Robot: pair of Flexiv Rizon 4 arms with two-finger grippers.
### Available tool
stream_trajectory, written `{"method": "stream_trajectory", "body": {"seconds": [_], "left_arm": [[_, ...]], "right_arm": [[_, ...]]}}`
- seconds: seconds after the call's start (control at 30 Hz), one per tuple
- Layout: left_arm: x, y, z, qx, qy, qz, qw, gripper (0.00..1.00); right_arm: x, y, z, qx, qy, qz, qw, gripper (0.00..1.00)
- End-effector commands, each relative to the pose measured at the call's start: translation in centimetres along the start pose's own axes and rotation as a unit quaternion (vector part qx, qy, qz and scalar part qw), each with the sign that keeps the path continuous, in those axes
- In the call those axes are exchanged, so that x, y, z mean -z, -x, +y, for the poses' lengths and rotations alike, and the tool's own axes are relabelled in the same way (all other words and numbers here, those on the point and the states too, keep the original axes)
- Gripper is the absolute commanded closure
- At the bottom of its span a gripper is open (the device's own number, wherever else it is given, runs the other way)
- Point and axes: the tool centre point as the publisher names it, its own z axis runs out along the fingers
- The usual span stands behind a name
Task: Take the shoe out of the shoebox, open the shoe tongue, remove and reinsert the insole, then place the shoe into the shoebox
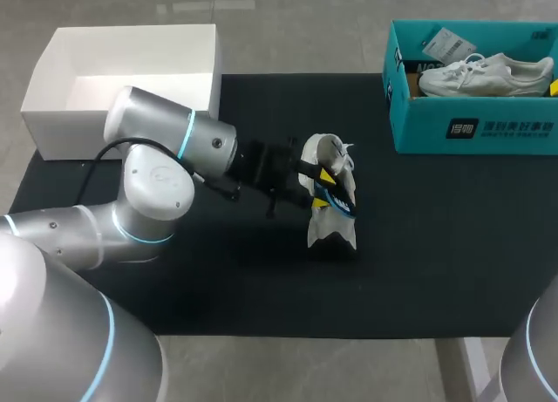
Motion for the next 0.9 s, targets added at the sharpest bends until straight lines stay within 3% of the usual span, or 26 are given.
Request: {"method": "stream_trajectory", "body": {"seconds": [0.03,0.07,0.47,0.8,0.83,0.9], "left_arm": [[-0.5,0.2,0.4,0.0,0.006,0.009,1.0,0.94],[-0.5,0.2,0.5,-0.002,0.007,0.01,1.0,1.0],[-0.7,0.9,3.1,-0.002,0.035,-0.025,0.999,1.0],[-1.5,1.9,5.0,0.055,0.029,-0.078,0.995,1.0],[-1.5,1.9,5.0,0.055,0.029,-0.079,0.995,0.98],[-1.3,2.0,4.7,0.053,0.028,-0.078,0.995,0.63]], "right_arm": [[0.0,0.0,-0.1,0.0,0.0,-0.001,1.0,0.0],[0.0,0.0,-0.1,0.0,0.0,-0.001,1.0,0.0],[0.0,0.0,-0.1,0.0,0.0,-0.001,1.0,0.0],[0.0,0.0,-0.1,0.0,0.0,-0.001,1.0,0.0],[0.0,0.0,-0.1,0.0,0.0,-0.001,1.0,0.0],[0.0,0.0,-0.1,0.0,0.0,-0.001,1.0,0.0]]}}
